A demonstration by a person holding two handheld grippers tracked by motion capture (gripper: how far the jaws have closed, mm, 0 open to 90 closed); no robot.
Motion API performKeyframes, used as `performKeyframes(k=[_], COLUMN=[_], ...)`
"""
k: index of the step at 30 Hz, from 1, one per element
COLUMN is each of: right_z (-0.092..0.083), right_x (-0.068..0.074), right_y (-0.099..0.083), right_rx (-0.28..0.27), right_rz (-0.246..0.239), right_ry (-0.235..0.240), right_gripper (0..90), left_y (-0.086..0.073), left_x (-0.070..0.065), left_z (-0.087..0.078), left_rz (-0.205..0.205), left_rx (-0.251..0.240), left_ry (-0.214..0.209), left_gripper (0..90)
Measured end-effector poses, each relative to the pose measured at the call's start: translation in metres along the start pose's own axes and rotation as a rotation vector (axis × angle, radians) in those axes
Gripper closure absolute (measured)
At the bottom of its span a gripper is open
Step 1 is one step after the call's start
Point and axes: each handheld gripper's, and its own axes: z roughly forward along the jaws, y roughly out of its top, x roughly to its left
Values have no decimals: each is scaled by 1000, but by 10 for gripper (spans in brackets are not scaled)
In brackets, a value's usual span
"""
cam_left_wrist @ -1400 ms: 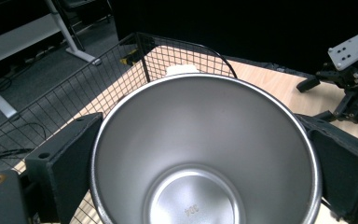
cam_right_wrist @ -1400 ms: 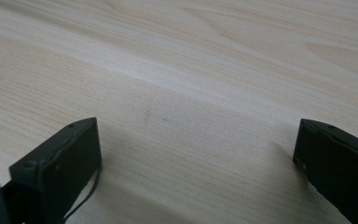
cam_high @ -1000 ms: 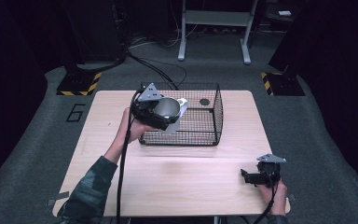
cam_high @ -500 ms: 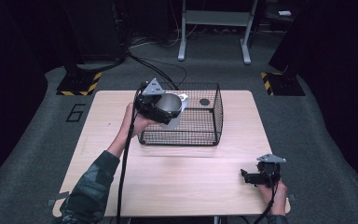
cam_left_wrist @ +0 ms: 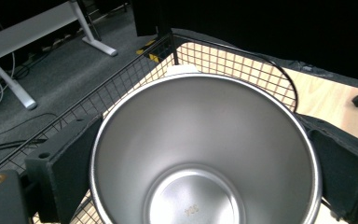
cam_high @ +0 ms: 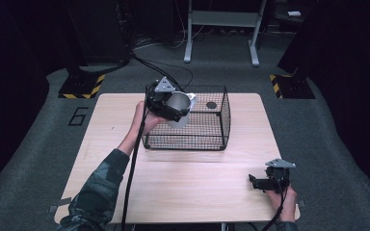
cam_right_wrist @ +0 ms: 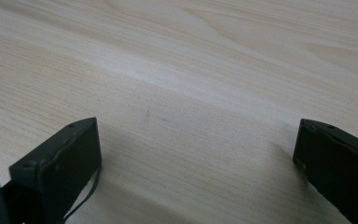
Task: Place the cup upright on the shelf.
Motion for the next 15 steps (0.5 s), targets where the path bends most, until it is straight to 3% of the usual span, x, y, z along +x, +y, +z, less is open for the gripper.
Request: performKeyframes(k=[12, 15], right_z=[0, 0], right_x=[0, 0], right_y=[0, 0], right_rx=[-1, -1], right_rz=[-2, -3], right_ry=[0, 0], right_gripper=[4, 4], left_y=[-8, -8], left_x=[10, 10], left_z=[24, 28], left_rz=[-35, -25], left_rx=[36, 40], left_ry=[8, 14], left_gripper=[60, 60])
